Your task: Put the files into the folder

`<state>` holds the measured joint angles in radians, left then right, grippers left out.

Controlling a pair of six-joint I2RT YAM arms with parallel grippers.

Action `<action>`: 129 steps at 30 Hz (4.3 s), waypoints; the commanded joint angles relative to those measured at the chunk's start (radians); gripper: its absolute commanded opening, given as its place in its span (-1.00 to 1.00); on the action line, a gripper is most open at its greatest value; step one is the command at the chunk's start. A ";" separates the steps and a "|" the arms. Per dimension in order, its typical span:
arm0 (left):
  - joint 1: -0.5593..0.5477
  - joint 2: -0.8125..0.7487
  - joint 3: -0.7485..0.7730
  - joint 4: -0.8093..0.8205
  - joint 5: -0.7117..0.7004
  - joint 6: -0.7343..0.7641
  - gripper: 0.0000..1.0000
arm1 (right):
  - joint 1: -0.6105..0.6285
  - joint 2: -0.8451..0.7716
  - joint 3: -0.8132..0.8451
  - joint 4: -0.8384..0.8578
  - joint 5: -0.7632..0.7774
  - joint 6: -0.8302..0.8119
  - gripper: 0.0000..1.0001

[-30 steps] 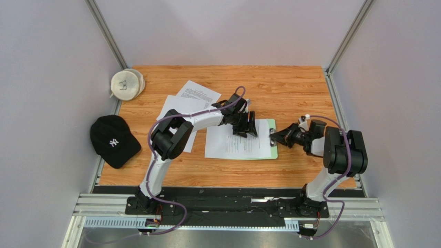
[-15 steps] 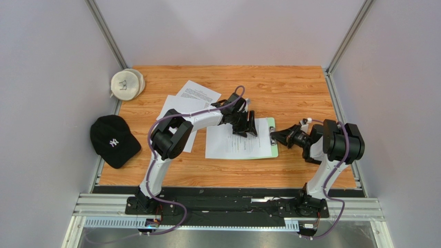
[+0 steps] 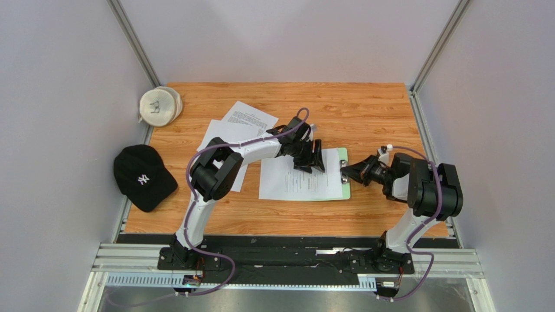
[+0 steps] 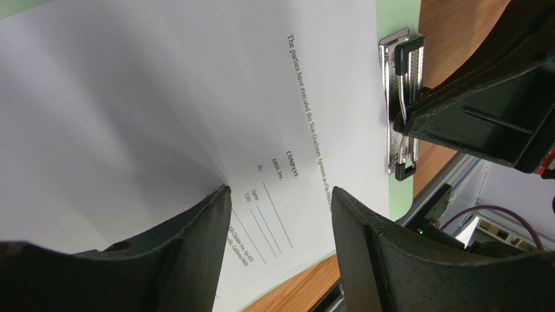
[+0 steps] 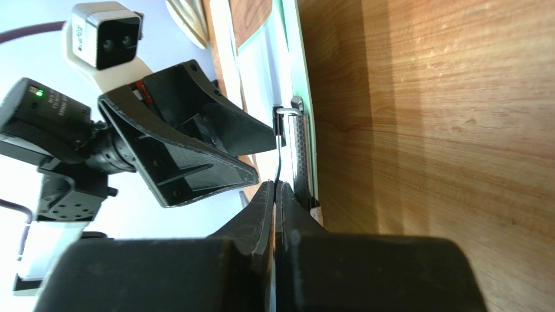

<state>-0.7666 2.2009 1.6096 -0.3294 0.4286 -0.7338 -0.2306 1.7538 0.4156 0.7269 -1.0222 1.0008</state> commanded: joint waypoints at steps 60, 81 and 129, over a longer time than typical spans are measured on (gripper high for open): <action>-0.040 0.111 0.184 -0.108 0.007 0.043 0.36 | 0.054 -0.094 0.117 -0.319 0.013 -0.274 -1.00; -0.036 -0.082 0.263 -0.203 0.006 0.111 0.55 | 0.060 -0.106 0.152 -0.480 0.094 -0.398 -1.00; 0.245 -0.293 -0.482 0.023 -0.232 0.071 0.39 | 0.056 -0.088 0.074 -0.170 -0.024 -0.194 -1.00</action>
<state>-0.5007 1.8435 1.1255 -0.2977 0.2333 -0.6678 -0.1822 1.6703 0.4950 0.4999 -0.9905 0.7864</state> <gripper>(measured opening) 0.694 0.007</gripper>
